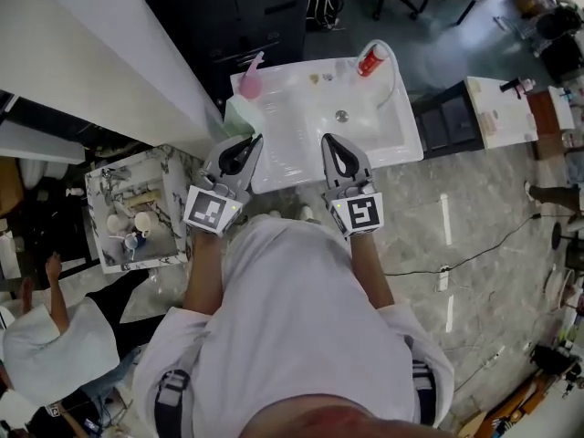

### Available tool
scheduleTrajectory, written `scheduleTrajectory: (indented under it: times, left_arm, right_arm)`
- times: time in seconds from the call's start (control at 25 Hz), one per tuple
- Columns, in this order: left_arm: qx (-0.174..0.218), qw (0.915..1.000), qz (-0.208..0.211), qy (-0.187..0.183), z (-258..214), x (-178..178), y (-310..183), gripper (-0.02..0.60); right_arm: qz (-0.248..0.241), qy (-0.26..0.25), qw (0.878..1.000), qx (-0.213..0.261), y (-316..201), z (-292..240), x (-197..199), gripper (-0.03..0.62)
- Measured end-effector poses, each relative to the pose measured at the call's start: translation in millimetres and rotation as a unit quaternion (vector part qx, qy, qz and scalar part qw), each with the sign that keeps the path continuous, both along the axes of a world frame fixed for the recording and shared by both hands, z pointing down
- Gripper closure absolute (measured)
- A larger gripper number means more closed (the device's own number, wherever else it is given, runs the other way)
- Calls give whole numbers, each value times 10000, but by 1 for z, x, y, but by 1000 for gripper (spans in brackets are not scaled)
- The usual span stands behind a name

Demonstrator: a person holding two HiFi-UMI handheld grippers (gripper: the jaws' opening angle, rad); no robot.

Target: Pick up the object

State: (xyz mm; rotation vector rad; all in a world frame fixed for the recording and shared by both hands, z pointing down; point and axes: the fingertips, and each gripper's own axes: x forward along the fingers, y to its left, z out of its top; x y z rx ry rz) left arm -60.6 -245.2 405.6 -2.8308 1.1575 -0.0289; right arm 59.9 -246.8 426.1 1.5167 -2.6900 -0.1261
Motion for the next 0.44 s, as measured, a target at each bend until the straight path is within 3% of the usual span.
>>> scheduleTrajectory:
  times: [0.44]
  left_arm:
    - [-67, 9999, 110, 42, 10, 2, 0, 577]
  right_arm:
    - [161, 102, 9998, 59, 2, -2, 1, 592]
